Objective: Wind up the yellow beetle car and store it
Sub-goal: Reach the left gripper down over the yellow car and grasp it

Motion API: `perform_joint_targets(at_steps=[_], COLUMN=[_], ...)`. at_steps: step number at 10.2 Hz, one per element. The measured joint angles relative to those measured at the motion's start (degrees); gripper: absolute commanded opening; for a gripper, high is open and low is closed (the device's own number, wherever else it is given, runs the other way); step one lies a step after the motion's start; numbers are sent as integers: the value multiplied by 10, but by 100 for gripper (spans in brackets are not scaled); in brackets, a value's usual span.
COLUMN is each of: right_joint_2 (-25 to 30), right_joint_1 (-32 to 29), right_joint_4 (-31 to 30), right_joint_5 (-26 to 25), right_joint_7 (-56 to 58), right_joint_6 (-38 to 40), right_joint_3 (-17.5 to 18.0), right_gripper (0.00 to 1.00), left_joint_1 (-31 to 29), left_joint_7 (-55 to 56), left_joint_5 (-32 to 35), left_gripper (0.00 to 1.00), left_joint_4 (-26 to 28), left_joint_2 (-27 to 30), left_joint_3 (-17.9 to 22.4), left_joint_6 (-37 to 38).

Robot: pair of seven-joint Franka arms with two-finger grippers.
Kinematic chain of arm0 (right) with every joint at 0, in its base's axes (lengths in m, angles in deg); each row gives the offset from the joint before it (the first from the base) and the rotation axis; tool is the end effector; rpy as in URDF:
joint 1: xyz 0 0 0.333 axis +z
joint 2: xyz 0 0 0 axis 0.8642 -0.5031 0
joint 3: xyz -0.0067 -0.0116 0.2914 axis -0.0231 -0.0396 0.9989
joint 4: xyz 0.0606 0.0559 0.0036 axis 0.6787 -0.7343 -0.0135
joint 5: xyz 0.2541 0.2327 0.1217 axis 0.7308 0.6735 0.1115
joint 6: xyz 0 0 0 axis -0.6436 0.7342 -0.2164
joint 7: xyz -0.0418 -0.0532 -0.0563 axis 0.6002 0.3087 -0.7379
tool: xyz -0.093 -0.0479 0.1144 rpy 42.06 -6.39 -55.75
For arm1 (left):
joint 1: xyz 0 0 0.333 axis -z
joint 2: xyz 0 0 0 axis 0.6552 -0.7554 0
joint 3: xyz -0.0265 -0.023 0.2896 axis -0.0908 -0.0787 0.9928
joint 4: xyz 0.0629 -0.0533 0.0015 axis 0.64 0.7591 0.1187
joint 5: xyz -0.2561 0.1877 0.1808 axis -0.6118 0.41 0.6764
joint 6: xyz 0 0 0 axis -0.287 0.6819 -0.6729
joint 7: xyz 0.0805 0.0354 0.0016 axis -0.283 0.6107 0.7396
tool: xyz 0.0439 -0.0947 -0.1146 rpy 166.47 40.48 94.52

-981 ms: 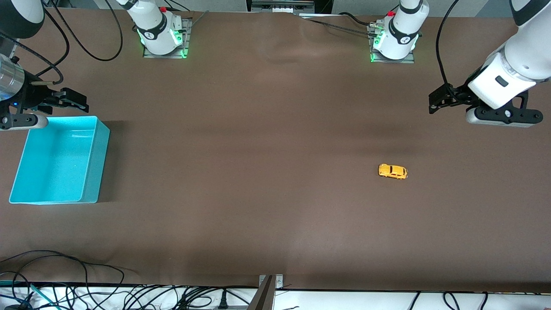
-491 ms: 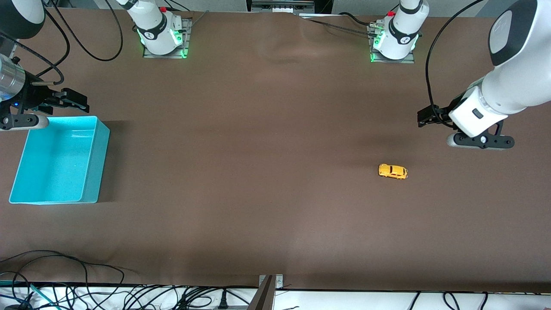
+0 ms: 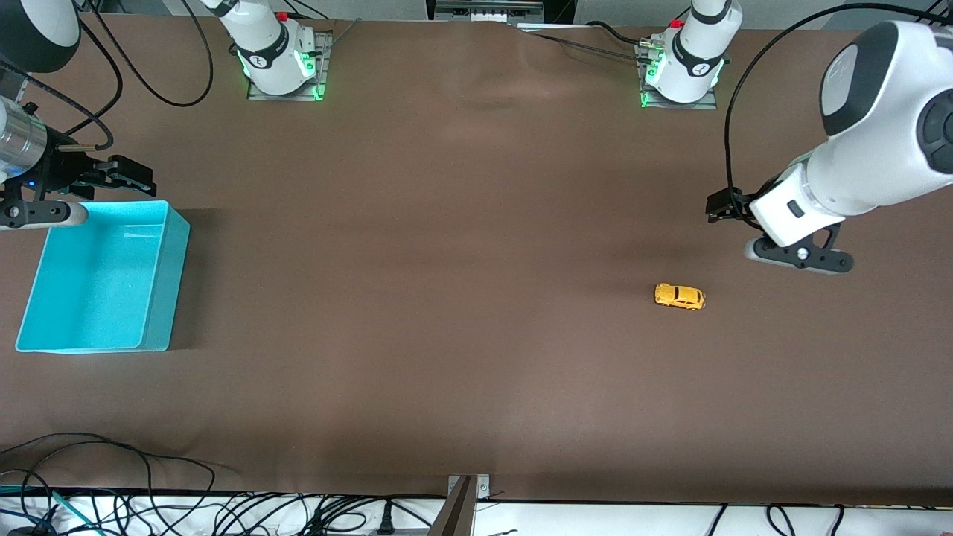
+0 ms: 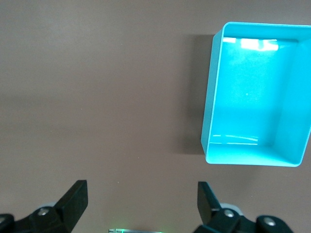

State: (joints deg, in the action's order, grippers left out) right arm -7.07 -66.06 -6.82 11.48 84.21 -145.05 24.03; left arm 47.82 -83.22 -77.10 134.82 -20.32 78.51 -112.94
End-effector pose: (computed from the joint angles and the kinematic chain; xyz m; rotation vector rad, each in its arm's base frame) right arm 0.5341 -0.0002 0.4882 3.1120 0.1154 -0.2170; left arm 0.5592 -0.0969 0.4333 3.0558 -0.4389 -0.3208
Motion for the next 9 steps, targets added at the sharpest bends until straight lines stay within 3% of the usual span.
perform_joint_targets(at_steps=[6, 9], right_joint_2=[-1, -2], right_joint_1=[0, 0], right_joint_4=[0, 0], right_joint_5=[0, 0], right_joint_7=[0, 0], right_joint_6=[-1, -8], right_joint_3=[0, 0], right_gripper=[100, 100], left_joint_1=[-6, -7], left_joint_7=[-357, -490], left_joint_5=[0, 2], left_gripper=[100, 100], left_joint_4=[3, 53], left_joint_2=[-92, -105], left_joint_3=[3, 3], left_joint_6=[-96, -178])
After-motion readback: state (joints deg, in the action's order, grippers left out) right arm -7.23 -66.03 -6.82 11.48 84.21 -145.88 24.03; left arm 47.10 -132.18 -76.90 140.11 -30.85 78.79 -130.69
